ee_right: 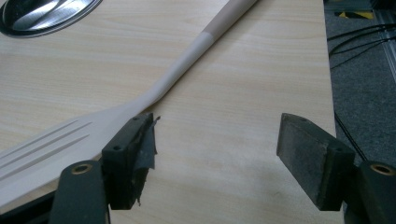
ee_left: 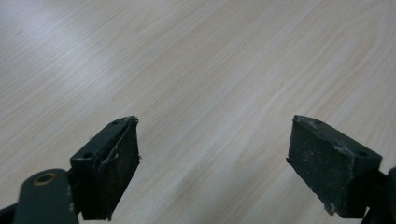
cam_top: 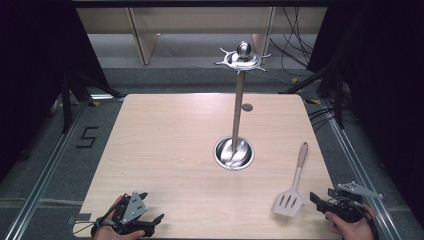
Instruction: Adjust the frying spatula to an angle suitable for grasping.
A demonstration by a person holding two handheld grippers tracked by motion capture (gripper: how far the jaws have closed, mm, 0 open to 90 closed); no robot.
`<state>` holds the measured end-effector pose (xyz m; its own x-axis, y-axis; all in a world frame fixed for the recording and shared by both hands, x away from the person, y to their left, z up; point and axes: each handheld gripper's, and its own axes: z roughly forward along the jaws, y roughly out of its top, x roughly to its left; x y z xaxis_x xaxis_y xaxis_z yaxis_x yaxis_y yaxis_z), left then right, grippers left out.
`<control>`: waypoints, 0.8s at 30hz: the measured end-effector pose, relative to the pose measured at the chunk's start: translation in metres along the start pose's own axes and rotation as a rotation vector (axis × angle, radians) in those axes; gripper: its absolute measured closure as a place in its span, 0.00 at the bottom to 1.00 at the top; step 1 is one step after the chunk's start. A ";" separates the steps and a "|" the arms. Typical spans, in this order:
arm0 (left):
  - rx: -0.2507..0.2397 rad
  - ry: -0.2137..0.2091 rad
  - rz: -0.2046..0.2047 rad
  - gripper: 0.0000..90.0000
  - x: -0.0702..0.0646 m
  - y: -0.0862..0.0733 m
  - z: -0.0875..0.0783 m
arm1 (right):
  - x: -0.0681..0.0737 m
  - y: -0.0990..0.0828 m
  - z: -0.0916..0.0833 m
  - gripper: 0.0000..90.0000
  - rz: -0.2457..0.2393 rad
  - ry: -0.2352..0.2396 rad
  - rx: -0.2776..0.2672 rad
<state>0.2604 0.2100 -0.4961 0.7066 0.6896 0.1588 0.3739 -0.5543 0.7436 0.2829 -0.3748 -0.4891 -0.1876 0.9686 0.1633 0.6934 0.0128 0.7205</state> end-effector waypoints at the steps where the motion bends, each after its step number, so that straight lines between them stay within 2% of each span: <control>1: 0.001 -0.001 -0.001 0.18 0.000 0.000 0.000 | -0.001 0.001 0.000 0.32 -0.011 -0.003 -0.004; 2: 0.001 -0.001 -0.001 0.18 0.000 0.000 0.000 | 0.001 0.001 0.000 0.32 0.015 -0.001 0.005; 3: 0.001 -0.001 0.001 0.18 0.000 0.000 0.001 | 0.000 0.002 0.001 0.32 -0.011 -0.005 0.004; 4: 0.002 -0.001 0.003 0.18 0.000 0.000 0.000 | 0.001 0.003 0.001 0.32 -0.009 0.006 0.000; 5: 0.003 0.000 0.002 0.18 0.000 0.000 0.000 | 0.000 0.003 0.002 0.33 -0.029 0.003 -0.005; 6: 0.000 0.000 -0.003 0.18 -0.001 0.000 0.001 | 0.002 0.004 0.002 0.33 -0.015 0.007 0.003; 7: 0.006 0.004 0.006 0.18 0.000 0.000 0.001 | 0.002 0.006 0.003 0.33 -0.022 0.008 0.007; 8: 0.000 -0.002 -0.005 0.18 -0.001 0.000 0.001 | 0.002 0.008 0.003 0.33 -0.039 0.008 0.011; 10: 0.001 0.000 -0.003 0.18 0.000 0.000 0.001 | 0.004 0.012 0.004 0.34 -0.041 0.009 0.007; 11: 0.002 0.000 -0.003 0.18 0.000 -0.001 0.001 | 0.005 0.014 0.004 0.34 -0.042 0.011 0.024; 12: 0.003 0.001 -0.002 0.18 0.000 -0.001 0.002 | 0.005 0.017 0.006 0.34 -0.064 0.011 0.026; 13: 0.003 0.001 -0.002 0.18 0.000 -0.001 0.002 | 0.007 0.019 0.006 0.34 -0.059 0.018 0.029; 15: 0.007 0.003 0.001 0.18 0.000 -0.001 0.001 | 0.009 0.023 0.009 0.35 -0.081 0.020 0.024; 17: 0.007 0.003 0.001 0.18 0.000 -0.001 0.002 | 0.010 0.029 0.011 0.35 -0.085 0.016 0.043; 18: 0.006 0.004 0.003 0.18 0.000 -0.001 0.001 | 0.007 0.031 0.013 0.35 -0.125 0.009 0.028; 19: 0.013 0.006 0.011 0.18 0.001 -0.001 0.001 | 0.009 0.033 0.012 0.35 -0.100 0.019 0.035; 20: 0.013 0.006 0.010 0.18 0.000 -0.001 0.002 | 0.009 0.035 0.013 0.35 -0.090 0.006 0.042; 21: 0.007 0.002 0.000 0.18 0.000 -0.001 0.002 | 0.008 0.038 0.014 0.35 -0.098 -0.010 0.043; 22: 0.002 0.002 -0.006 0.18 -0.001 -0.001 0.003 | 0.006 0.041 0.014 0.36 -0.108 0.003 0.030; 24: 0.005 0.004 -0.002 0.18 0.000 -0.001 0.002 | 0.005 0.050 0.016 0.37 -0.094 -0.005 0.045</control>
<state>0.2611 0.2092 -0.4985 0.7032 0.6928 0.1598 0.3787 -0.5552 0.7405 0.3271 -0.3652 -0.4629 -0.2500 0.9638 0.0927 0.7032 0.1149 0.7016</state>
